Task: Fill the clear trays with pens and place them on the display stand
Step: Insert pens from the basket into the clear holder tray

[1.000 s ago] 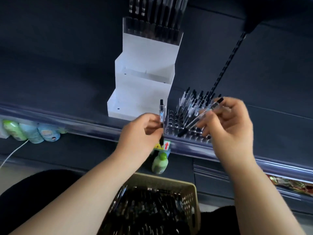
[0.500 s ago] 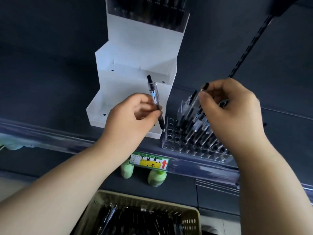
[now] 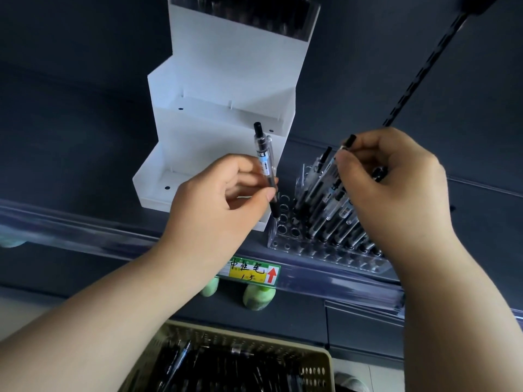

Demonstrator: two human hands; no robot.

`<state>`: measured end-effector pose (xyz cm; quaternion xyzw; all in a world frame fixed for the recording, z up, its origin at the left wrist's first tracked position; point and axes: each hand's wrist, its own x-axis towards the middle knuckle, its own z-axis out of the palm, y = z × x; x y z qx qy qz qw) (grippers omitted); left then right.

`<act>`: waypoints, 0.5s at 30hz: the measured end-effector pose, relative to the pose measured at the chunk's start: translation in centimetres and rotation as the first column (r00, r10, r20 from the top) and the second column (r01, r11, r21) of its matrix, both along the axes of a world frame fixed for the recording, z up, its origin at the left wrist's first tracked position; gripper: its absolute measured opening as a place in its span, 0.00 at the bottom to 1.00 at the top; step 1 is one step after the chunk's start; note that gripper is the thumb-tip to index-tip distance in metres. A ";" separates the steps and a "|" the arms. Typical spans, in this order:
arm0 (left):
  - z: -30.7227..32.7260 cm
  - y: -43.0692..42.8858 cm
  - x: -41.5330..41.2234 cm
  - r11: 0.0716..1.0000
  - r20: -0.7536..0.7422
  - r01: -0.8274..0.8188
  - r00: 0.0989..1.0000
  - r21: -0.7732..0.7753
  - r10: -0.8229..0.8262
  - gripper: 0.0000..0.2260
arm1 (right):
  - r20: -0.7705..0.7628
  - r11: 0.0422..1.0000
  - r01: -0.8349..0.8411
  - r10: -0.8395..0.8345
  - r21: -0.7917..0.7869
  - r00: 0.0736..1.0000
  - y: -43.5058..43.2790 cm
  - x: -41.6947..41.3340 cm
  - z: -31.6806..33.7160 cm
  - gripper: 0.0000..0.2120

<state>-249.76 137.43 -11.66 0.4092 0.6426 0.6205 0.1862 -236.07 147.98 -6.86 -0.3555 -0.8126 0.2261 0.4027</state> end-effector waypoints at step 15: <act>-0.4 0.5 0.6 1.000 0.032 0.008 0.999 0.030 -0.009 0.10 | 0.104 0.996 0.025 -0.034 0.090 0.994 -0.3 0.0 -0.2 0.07</act>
